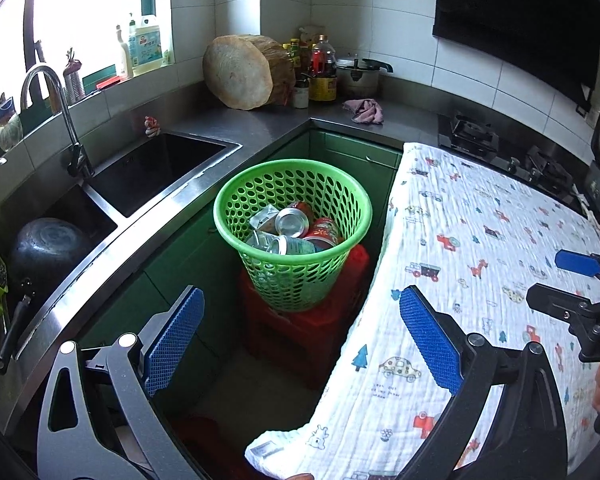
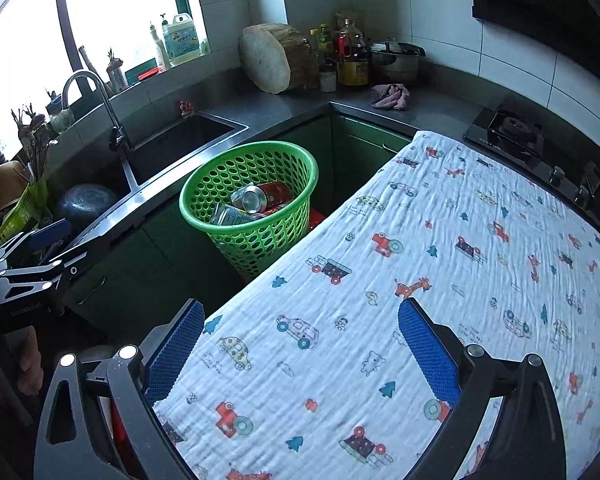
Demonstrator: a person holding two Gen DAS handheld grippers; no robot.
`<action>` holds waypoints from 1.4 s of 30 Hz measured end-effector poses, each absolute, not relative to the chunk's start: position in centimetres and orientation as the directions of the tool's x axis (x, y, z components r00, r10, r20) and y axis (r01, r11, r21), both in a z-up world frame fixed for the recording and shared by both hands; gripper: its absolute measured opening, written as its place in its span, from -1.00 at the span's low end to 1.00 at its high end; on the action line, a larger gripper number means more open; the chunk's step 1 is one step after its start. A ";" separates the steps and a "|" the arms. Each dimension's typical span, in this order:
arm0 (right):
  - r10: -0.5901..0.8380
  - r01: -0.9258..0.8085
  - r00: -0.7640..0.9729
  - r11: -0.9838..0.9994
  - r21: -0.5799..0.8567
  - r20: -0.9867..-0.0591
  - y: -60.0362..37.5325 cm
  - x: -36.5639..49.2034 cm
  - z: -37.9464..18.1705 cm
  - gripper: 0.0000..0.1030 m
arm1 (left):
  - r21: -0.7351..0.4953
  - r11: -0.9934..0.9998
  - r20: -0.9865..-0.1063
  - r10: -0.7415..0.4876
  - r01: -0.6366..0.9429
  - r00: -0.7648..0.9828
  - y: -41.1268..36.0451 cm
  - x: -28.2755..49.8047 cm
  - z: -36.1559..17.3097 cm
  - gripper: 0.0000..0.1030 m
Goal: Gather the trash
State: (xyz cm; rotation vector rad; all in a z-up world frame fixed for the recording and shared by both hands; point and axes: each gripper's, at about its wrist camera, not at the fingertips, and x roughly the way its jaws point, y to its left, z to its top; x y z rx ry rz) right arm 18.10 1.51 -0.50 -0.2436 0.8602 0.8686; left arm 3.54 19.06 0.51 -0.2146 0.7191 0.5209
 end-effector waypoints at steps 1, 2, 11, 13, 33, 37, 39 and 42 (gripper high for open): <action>0.568 -0.750 0.348 0.646 0.142 -0.746 1.3 18.0 -0.4 0.83 | -0.009 0.853 -0.672 0.381 -0.521 0.635 18.8 3.4 0.6 0.88; 0.568 -0.748 0.351 0.648 0.142 -0.745 1.1 17.9 -0.4 0.83 | -0.004 0.854 -0.669 0.384 -0.520 0.636 18.5 3.3 0.7 0.88; 0.568 -0.737 0.360 0.659 0.148 -0.740 -0.9 17.2 -0.2 0.84 | 0.014 0.862 -0.635 0.399 -0.507 0.662 16.1 2.2 1.5 0.90; 0.571 -0.734 0.364 0.662 0.150 -0.736 -1.4 17.2 -0.1 0.84 | 0.022 0.864 -0.628 0.404 -0.504 0.665 15.6 2.1 1.6 0.90; 0.580 -0.713 0.382 0.680 0.170 -0.719 -4.3 17.5 0.5 0.84 | 0.049 0.879 -0.607 0.404 -0.475 0.685 12.8 2.4 2.2 0.90; 0.581 -0.713 0.386 0.680 0.168 -0.716 -4.5 17.4 0.6 0.84 | 0.047 0.879 -0.604 0.404 -0.475 0.687 12.7 2.5 2.2 0.90; 0.582 -0.715 0.389 0.680 0.165 -0.715 -4.5 17.3 0.7 0.84 | 0.047 0.879 -0.601 0.404 -0.475 0.689 12.6 2.4 2.3 0.90; 0.584 -0.717 0.395 0.679 0.159 -0.709 -4.6 17.2 1.0 0.84 | 0.047 0.879 -0.596 0.406 -0.475 0.692 12.5 2.4 2.4 0.90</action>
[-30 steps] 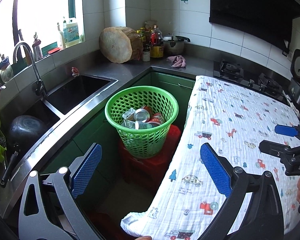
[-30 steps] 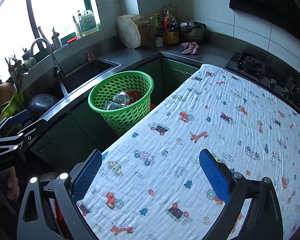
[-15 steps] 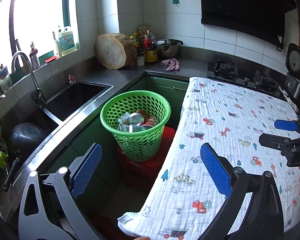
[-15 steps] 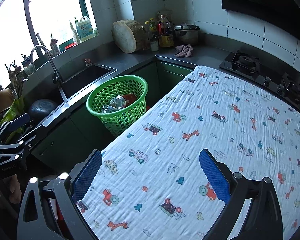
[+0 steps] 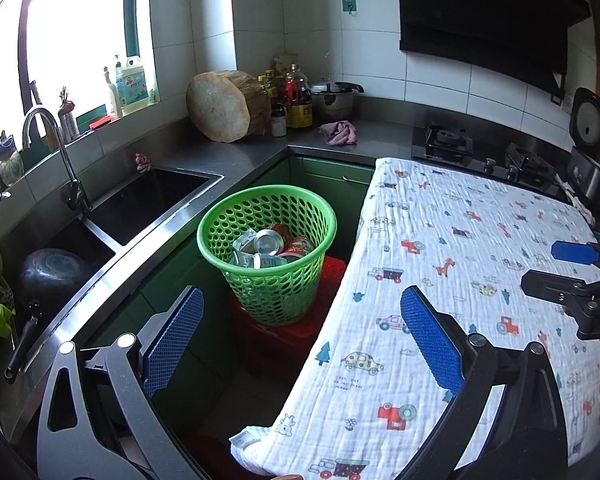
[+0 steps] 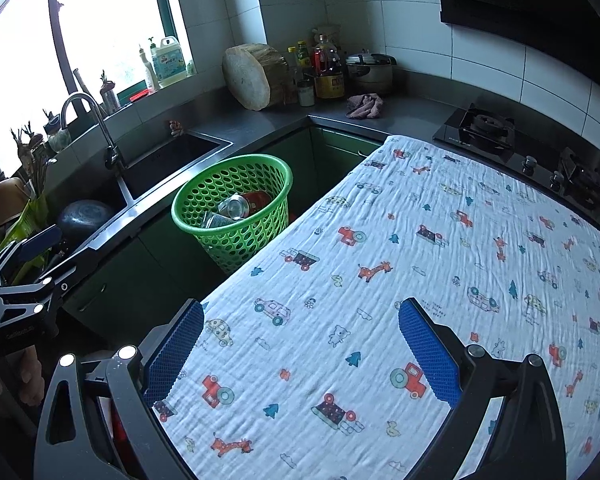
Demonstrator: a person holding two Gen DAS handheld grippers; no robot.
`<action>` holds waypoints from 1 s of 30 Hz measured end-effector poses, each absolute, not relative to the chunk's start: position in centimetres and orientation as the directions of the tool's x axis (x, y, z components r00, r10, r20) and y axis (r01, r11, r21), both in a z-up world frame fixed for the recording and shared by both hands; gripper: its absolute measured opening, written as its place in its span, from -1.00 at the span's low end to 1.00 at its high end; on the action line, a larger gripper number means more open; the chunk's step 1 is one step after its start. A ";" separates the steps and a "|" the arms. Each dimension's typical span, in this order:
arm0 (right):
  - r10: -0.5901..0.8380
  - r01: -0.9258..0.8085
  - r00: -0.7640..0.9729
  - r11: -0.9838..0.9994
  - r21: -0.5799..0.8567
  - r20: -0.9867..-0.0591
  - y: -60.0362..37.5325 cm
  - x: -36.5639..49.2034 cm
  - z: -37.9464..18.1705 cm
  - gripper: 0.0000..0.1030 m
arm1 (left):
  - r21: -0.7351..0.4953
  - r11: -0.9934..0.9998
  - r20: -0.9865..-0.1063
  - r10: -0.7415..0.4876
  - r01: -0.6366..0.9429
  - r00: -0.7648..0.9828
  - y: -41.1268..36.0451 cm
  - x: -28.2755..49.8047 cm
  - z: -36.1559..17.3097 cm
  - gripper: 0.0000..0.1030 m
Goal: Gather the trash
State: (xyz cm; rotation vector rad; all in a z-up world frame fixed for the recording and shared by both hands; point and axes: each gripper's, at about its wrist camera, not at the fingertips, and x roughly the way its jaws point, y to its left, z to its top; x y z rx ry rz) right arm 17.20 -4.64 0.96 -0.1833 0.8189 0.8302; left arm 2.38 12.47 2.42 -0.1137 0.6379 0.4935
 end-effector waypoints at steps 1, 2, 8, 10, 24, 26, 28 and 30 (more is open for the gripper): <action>0.584 -0.717 0.399 0.679 0.156 -0.707 -4.7 17.1 1.1 0.84 | 0.048 0.878 -0.594 0.408 -0.476 0.694 12.4 2.4 2.5 0.90; 0.584 -0.718 0.402 0.679 0.153 -0.705 -4.7 17.0 1.2 0.84 | 0.048 0.879 -0.592 0.408 -0.475 0.695 12.3 2.4 2.6 0.90; 0.579 -0.709 0.427 0.691 0.139 -0.695 -5.2 16.6 1.7 0.84 | 0.048 0.883 -0.586 0.403 -0.466 0.703 12.0 2.4 2.8 0.90; 0.572 -0.705 0.436 0.697 0.132 -0.694 -5.4 16.6 1.8 0.84 | 0.050 0.884 -0.584 0.404 -0.466 0.704 11.9 2.5 2.9 0.90; 0.535 -0.652 0.483 0.748 0.123 -0.693 -7.9 17.0 1.9 0.85 | 0.050 0.904 -0.585 0.370 -0.424 0.722 10.6 3.5 2.8 0.90; 0.530 -0.645 0.486 0.754 0.124 -0.695 -8.2 17.0 1.8 0.85 | 0.048 0.909 -0.584 0.361 -0.414 0.727 10.4 3.8 2.8 0.90; 0.524 -0.639 0.490 0.760 0.122 -0.697 -8.4 17.1 1.7 0.85 | 0.046 0.914 -0.584 0.352 -0.403 0.732 10.0 4.0 2.7 0.90; 0.520 -0.632 0.493 0.765 0.124 -0.697 -8.6 17.2 1.6 0.85 | 0.046 0.917 -0.585 0.346 -0.396 0.733 9.8 4.2 2.6 0.90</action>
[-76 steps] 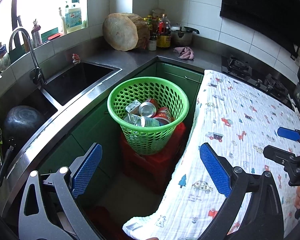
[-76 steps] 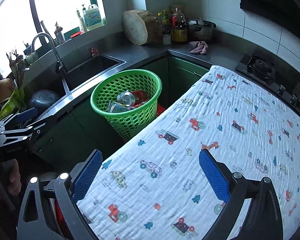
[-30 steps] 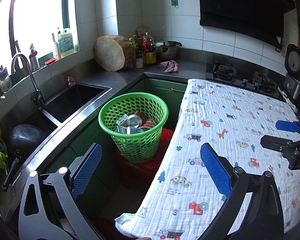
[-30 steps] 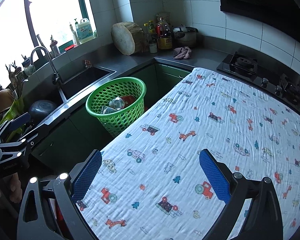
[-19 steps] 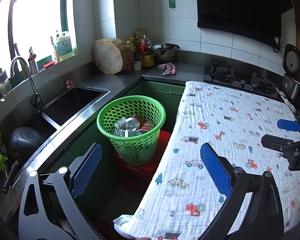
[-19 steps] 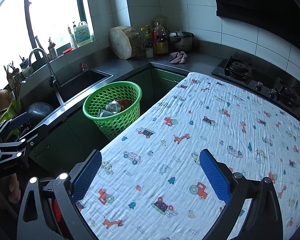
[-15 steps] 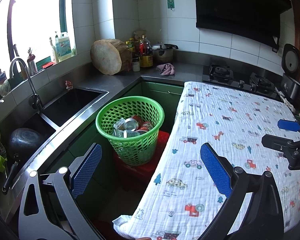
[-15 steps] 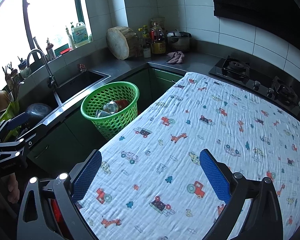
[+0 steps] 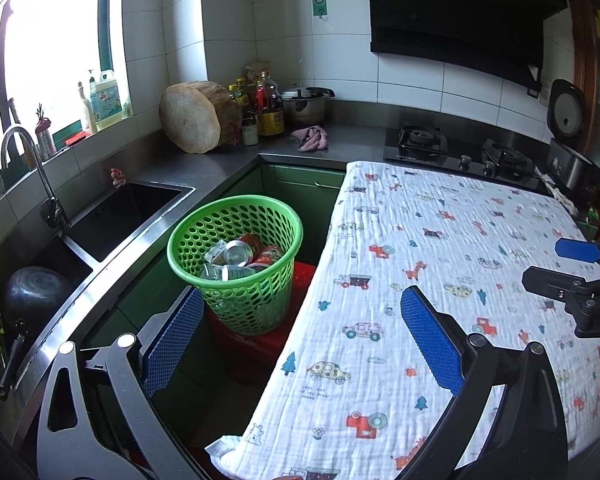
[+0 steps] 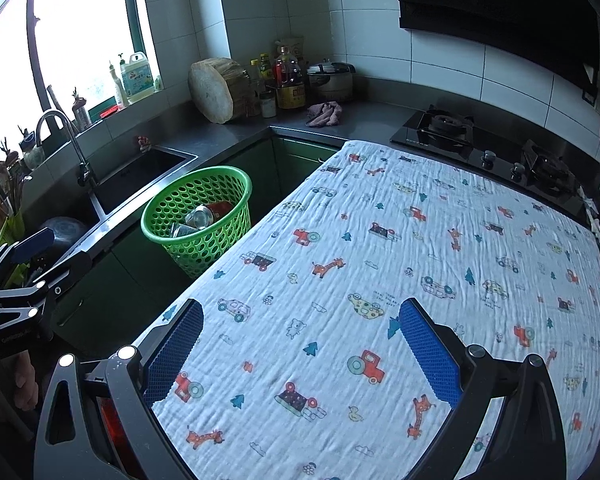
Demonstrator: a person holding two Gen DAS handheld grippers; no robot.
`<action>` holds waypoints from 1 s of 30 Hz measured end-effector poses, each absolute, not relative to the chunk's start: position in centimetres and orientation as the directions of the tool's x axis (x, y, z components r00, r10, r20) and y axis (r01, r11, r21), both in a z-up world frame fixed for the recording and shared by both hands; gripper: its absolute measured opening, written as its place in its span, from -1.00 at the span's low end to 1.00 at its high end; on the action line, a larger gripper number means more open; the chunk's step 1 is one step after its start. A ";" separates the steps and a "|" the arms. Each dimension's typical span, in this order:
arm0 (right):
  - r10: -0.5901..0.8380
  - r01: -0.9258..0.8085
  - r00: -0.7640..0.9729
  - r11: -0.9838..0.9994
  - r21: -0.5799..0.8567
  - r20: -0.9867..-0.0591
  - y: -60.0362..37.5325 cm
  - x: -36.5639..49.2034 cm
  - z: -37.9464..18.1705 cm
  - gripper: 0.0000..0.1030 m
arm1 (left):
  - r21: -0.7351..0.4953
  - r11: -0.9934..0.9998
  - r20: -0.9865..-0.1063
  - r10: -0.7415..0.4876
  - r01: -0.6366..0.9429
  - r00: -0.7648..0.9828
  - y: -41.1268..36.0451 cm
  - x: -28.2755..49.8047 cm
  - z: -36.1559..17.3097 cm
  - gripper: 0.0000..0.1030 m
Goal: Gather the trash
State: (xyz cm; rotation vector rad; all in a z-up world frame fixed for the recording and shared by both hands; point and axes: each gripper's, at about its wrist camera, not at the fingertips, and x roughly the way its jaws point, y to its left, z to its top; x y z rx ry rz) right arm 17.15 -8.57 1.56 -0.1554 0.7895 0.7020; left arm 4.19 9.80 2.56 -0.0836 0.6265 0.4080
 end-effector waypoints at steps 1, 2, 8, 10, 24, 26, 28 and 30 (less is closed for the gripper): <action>0.518 -0.628 0.494 0.768 0.126 -0.698 -8.7 17.2 1.5 0.85 | 0.045 0.919 -0.587 0.342 -0.392 0.734 9.7 4.3 2.5 0.90; 0.515 -0.625 0.496 0.771 0.125 -0.699 -8.7 17.2 1.4 0.85 | 0.044 0.920 -0.588 0.339 -0.389 0.734 9.6 4.4 2.4 0.90; 0.503 -0.605 0.506 0.786 0.127 -0.700 -9.5 17.3 1.2 0.85 | 0.040 0.922 -0.588 0.333 -0.385 0.737 9.4 4.8 2.4 0.90; 0.498 -0.599 0.510 0.791 0.126 -0.701 -9.7 17.4 1.2 0.85 | 0.038 0.923 -0.586 0.331 -0.383 0.740 9.3 4.9 2.4 0.90; 0.481 -0.574 0.523 0.809 0.127 -0.703 -11.1 17.7 1.1 0.85 | 0.039 0.933 -0.592 0.310 -0.358 0.744 8.0 6.0 2.2 0.90; 0.480 -0.573 0.522 0.810 0.128 -0.705 -11.1 17.8 1.0 0.85 | 0.041 0.933 -0.592 0.311 -0.357 0.743 7.9 6.1 2.2 0.90; 0.481 -0.573 0.521 0.809 0.129 -0.705 -11.2 17.8 0.9 0.85 | 0.042 0.933 -0.593 0.312 -0.358 0.742 7.9 6.1 2.2 0.90; 0.482 -0.575 0.519 0.808 0.129 -0.706 -11.2 17.9 0.9 0.85 | 0.039 0.932 -0.594 0.311 -0.360 0.742 7.9 6.2 2.2 0.90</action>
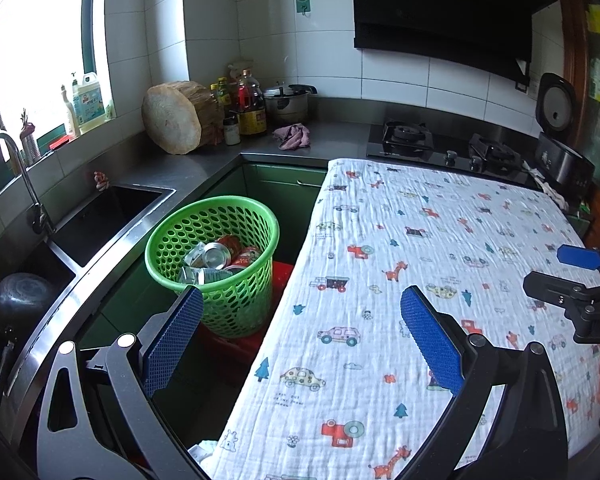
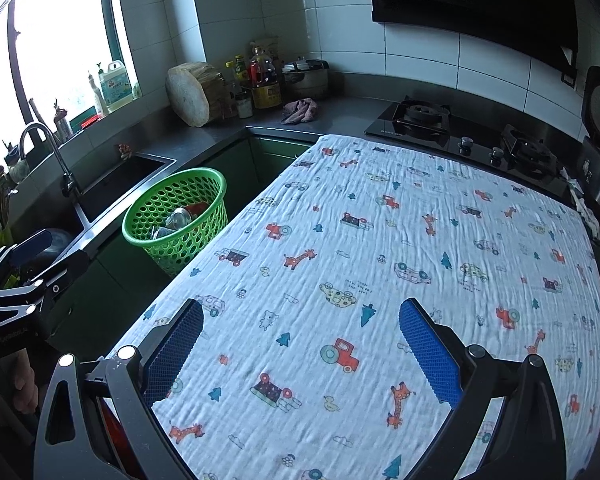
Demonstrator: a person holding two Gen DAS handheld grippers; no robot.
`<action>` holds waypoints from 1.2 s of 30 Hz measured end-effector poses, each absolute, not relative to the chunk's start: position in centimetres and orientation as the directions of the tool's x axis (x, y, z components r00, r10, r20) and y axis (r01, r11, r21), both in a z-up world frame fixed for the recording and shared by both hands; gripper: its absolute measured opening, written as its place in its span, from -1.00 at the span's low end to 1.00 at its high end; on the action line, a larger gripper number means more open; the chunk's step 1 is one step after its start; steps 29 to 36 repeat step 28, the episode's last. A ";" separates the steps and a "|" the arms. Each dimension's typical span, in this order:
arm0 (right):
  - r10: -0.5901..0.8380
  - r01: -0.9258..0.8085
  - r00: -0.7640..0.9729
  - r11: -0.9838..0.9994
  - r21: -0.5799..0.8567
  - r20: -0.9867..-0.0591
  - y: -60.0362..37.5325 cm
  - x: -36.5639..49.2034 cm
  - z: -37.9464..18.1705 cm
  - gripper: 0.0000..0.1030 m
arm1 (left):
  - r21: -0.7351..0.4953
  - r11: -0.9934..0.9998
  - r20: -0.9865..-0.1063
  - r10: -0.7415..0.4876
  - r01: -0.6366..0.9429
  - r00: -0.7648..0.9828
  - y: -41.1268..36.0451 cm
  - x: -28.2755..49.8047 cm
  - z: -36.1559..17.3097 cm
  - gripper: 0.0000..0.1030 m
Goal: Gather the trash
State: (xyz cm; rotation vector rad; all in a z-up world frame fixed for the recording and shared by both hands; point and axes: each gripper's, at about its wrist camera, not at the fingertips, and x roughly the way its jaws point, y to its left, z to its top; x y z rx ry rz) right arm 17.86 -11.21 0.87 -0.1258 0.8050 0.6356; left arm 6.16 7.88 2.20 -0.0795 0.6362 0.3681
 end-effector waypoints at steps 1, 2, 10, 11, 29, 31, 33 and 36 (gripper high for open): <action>0.482 -0.575 0.520 0.808 0.129 -0.705 -11.2 17.8 0.9 0.85 | 0.039 0.933 -0.594 0.311 -0.359 0.742 7.9 6.2 2.2 0.90; 0.482 -0.574 0.521 0.809 0.129 -0.705 -11.3 17.8 0.9 0.85 | 0.040 0.933 -0.594 0.311 -0.359 0.742 7.8 6.3 2.2 0.90; 0.479 -0.570 0.520 0.811 0.130 -0.707 -11.4 17.9 0.7 0.85 | 0.049 0.935 -0.594 0.310 -0.351 0.742 7.6 6.5 2.2 0.90; 0.479 -0.570 0.521 0.812 0.130 -0.707 -11.4 17.9 0.7 0.85 | 0.048 0.936 -0.594 0.307 -0.349 0.744 7.5 6.5 2.2 0.90; 0.481 -0.569 0.518 0.811 0.135 -0.707 -11.4 17.7 0.6 0.85 | 0.043 0.940 -0.590 0.297 -0.338 0.751 7.3 6.4 2.2 0.90; 0.481 -0.569 0.518 0.811 0.135 -0.707 -11.4 17.7 0.6 0.85 | 0.043 0.940 -0.590 0.297 -0.338 0.751 7.3 6.4 2.2 0.90; 0.481 -0.569 0.518 0.811 0.135 -0.707 -11.4 17.7 0.6 0.85 | 0.043 0.940 -0.590 0.297 -0.338 0.751 7.3 6.4 2.2 0.90; 0.481 -0.569 0.518 0.811 0.135 -0.707 -11.4 17.7 0.6 0.85 | 0.043 0.940 -0.590 0.297 -0.338 0.751 7.3 6.4 2.2 0.90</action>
